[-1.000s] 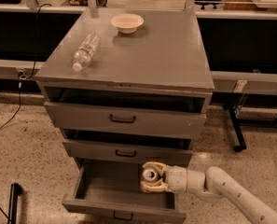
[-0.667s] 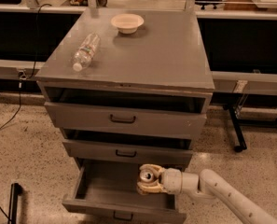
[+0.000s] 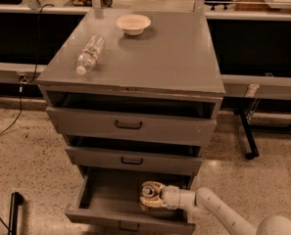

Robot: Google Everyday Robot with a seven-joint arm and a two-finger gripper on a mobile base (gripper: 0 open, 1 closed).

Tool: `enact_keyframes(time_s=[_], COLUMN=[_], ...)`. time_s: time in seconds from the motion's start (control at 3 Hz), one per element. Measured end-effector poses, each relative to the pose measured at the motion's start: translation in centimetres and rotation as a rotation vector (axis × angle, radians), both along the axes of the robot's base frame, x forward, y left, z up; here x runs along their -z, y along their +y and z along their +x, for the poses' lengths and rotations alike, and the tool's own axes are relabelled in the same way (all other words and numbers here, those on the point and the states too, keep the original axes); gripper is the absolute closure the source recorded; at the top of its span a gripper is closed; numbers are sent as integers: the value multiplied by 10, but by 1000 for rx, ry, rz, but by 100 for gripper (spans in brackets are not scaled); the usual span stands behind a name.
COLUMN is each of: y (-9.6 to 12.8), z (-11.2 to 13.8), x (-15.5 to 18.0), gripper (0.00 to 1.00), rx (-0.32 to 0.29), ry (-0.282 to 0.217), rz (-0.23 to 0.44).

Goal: Place orange can into bottom drawer

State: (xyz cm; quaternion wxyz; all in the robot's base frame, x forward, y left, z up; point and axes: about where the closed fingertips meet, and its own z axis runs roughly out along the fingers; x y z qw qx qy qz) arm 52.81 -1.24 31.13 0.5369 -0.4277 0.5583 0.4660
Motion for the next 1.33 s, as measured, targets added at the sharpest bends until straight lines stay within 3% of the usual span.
enact_keyframes(time_s=[0.67,1.33], y=[3,6], z=[3,17], x=[6,34], gripper=[100,100], rx=[13,101], ry=[-1,-24], rz=[-22,-127])
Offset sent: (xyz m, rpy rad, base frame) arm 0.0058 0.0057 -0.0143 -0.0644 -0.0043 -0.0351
